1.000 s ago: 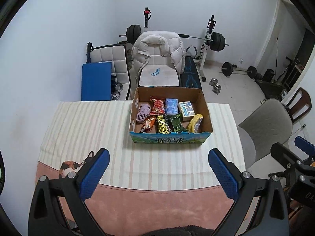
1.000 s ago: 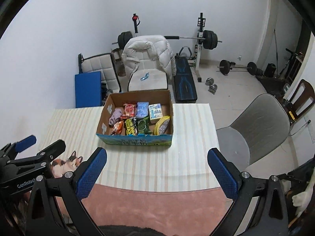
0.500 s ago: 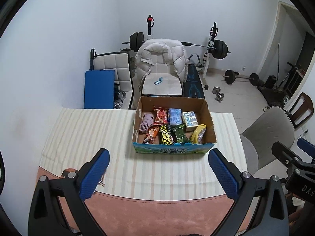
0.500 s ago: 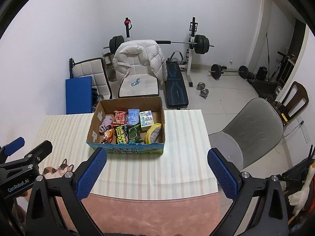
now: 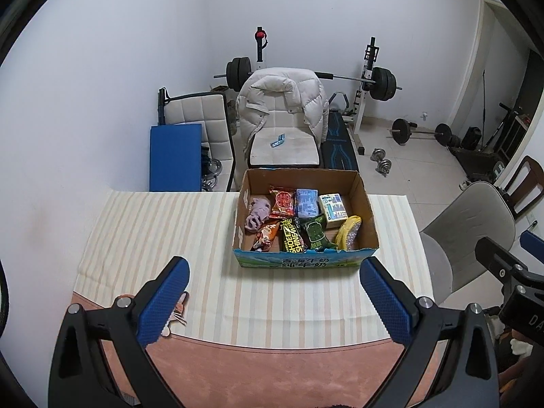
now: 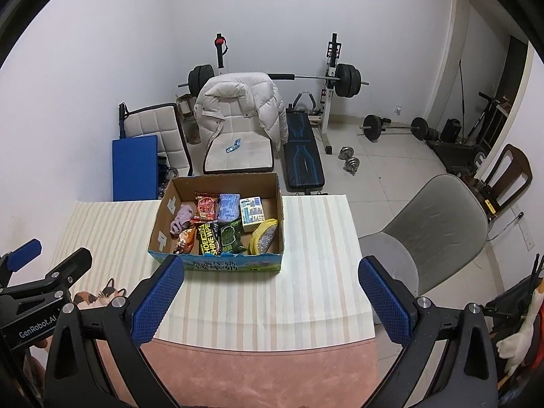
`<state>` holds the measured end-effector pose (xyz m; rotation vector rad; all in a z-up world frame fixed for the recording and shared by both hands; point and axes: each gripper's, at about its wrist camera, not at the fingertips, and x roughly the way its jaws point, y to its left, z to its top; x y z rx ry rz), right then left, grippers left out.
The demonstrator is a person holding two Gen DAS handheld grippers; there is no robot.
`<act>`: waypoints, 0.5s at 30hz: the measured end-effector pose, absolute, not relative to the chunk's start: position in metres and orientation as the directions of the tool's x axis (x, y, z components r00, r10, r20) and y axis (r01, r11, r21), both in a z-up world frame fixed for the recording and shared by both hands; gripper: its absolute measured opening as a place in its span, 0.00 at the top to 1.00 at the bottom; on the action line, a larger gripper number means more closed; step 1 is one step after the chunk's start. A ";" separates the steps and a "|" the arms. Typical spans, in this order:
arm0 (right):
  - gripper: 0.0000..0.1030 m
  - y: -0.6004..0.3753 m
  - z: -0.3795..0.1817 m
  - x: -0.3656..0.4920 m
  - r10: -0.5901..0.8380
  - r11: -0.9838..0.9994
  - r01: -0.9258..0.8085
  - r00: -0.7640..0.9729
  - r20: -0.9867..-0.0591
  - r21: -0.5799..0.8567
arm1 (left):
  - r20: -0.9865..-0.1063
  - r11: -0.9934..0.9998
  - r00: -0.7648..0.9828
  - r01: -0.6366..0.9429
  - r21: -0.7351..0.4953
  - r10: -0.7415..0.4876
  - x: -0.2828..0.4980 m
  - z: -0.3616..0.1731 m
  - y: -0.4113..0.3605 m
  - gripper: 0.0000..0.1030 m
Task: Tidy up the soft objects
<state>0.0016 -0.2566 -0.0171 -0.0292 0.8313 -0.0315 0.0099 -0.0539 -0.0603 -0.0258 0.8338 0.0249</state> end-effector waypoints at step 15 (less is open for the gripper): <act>0.00 -0.257 -0.016 0.003 -0.031 0.999 0.008 0.674 -0.738 -0.035 | -0.742 1.000 0.669 -0.026 0.017 0.030 0.010 -0.062 -0.059 0.00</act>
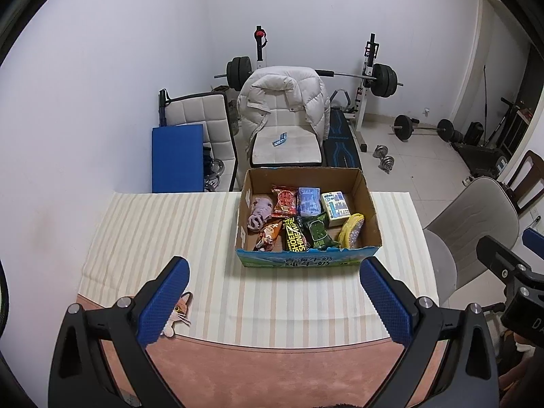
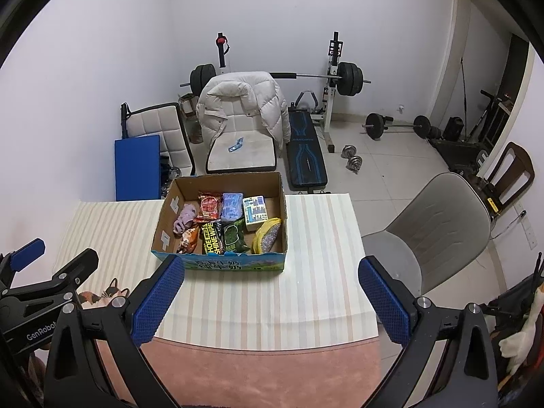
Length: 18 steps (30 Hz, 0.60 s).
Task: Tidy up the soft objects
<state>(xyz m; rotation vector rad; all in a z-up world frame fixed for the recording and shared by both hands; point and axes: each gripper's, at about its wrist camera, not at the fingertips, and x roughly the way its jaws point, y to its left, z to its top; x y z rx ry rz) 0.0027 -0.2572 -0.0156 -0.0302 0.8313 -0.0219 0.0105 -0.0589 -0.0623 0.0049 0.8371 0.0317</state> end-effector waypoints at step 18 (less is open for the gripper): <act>0.00 -0.259 -0.011 -0.004 -0.057 0.998 0.031 0.686 -0.725 -0.049 | -0.731 0.999 0.681 -0.026 0.018 0.031 0.008 -0.063 -0.059 0.00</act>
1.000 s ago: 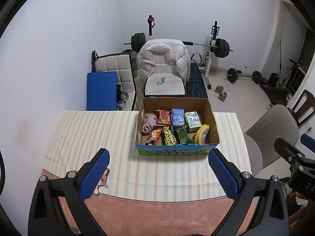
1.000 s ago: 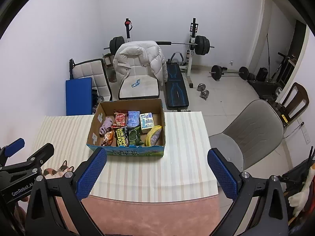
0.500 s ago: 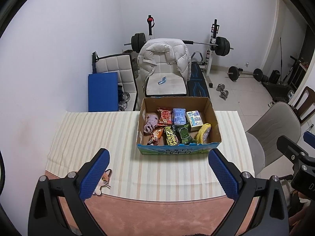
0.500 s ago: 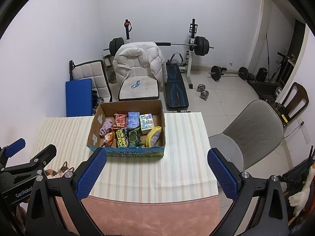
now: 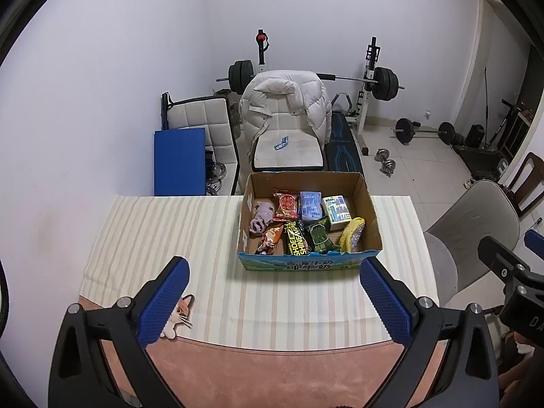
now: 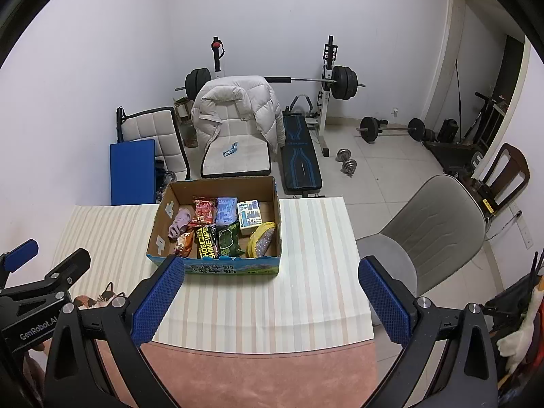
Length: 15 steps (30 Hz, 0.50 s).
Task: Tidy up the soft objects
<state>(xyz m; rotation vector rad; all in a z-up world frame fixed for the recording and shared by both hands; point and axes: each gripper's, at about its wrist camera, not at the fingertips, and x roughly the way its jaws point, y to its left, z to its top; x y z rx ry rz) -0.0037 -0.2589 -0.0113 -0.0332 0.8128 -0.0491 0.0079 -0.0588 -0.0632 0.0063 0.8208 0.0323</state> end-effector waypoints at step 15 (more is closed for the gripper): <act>0.00 -0.259 -0.008 -0.005 -0.063 0.998 0.043 0.696 -0.715 -0.046 | -0.724 0.999 0.689 -0.033 0.019 0.036 0.009 -0.056 -0.055 0.00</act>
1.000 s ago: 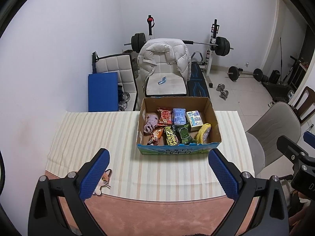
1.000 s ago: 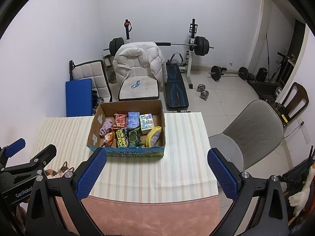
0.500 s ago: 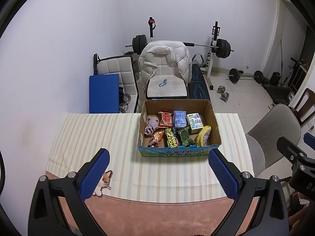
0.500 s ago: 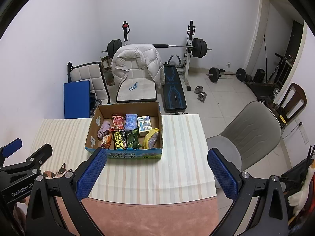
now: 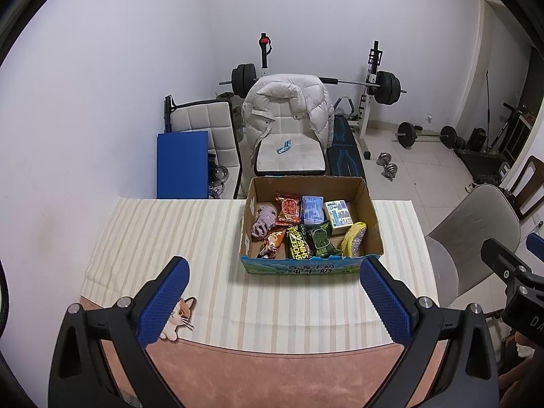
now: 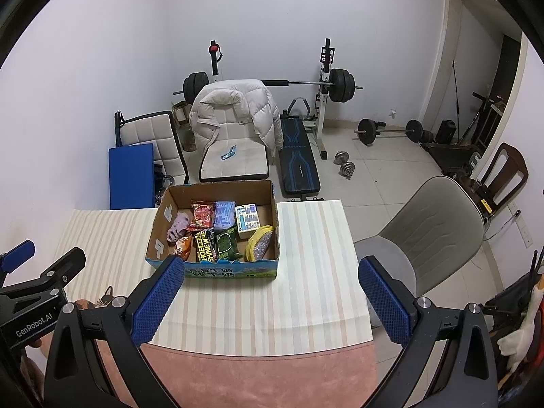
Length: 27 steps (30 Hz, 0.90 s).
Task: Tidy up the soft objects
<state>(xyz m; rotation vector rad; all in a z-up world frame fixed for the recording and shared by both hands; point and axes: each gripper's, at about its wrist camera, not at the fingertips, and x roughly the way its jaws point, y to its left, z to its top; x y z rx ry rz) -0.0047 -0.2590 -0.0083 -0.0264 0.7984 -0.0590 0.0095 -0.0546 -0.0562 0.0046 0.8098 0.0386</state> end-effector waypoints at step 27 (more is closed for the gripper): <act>0.00 -0.267 0.000 -0.006 -0.082 0.997 0.067 0.706 -0.704 -0.049 | -0.715 0.999 0.697 -0.031 0.034 0.046 0.010 -0.051 -0.053 0.00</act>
